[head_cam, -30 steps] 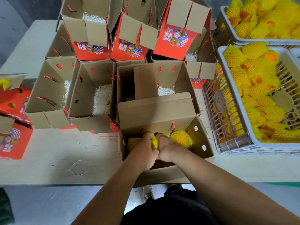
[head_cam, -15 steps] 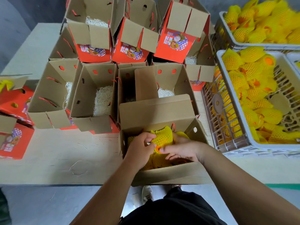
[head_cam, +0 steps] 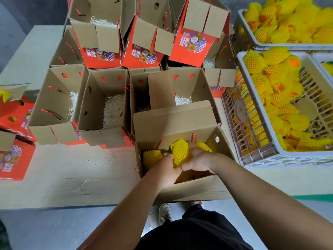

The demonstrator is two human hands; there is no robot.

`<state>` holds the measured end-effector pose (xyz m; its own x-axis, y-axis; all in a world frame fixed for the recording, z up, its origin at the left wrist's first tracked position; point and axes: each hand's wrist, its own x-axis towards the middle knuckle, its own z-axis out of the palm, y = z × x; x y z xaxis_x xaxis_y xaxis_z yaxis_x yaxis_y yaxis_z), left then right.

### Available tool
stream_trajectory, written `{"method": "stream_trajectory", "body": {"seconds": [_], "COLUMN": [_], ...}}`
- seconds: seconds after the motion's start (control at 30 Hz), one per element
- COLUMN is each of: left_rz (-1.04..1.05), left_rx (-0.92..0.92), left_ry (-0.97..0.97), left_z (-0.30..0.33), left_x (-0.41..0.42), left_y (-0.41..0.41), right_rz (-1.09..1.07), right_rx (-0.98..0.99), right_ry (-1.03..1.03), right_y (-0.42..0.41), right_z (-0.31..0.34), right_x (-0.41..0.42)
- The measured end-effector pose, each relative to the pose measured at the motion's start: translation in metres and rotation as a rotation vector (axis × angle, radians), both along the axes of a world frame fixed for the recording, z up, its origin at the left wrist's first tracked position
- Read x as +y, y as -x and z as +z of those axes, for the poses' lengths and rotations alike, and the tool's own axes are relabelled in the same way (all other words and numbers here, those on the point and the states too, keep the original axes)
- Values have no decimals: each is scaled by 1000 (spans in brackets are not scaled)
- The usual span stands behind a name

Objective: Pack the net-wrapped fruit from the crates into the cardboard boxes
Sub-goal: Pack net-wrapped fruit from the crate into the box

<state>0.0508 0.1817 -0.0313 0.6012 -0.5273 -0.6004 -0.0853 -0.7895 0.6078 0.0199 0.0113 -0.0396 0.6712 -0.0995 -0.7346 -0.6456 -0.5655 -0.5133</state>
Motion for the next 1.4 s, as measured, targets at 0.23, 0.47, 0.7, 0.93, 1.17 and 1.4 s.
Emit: {"method": "stream_trajectory", "body": {"seconds": [0.23, 0.47, 0.7, 0.93, 1.17, 1.4], "left_rz": [-57, -133, -142, 24, 65, 64], "left_rx": [-88, -236, -216, -289, -379, -328], "left_ry": [-42, -217, -162, 85, 410, 639], "left_z": [8, 10, 10, 15, 28, 40], "left_x": [5, 8, 12, 1, -63, -184], "left_y": [-2, 4, 4, 7, 9, 10], "right_rz": [-354, -242, -254, -175, -327, -484], "right_rx": [-50, -106, -90, -188, -574, -868], "right_ry": [-68, 82, 70, 120, 22, 15], "right_y": [-4, -11, -10, 1, 22, 32], "right_z": [4, -4, -12, 10, 47, 65], "right_x": [4, 25, 30, 10, -33, -134]}}
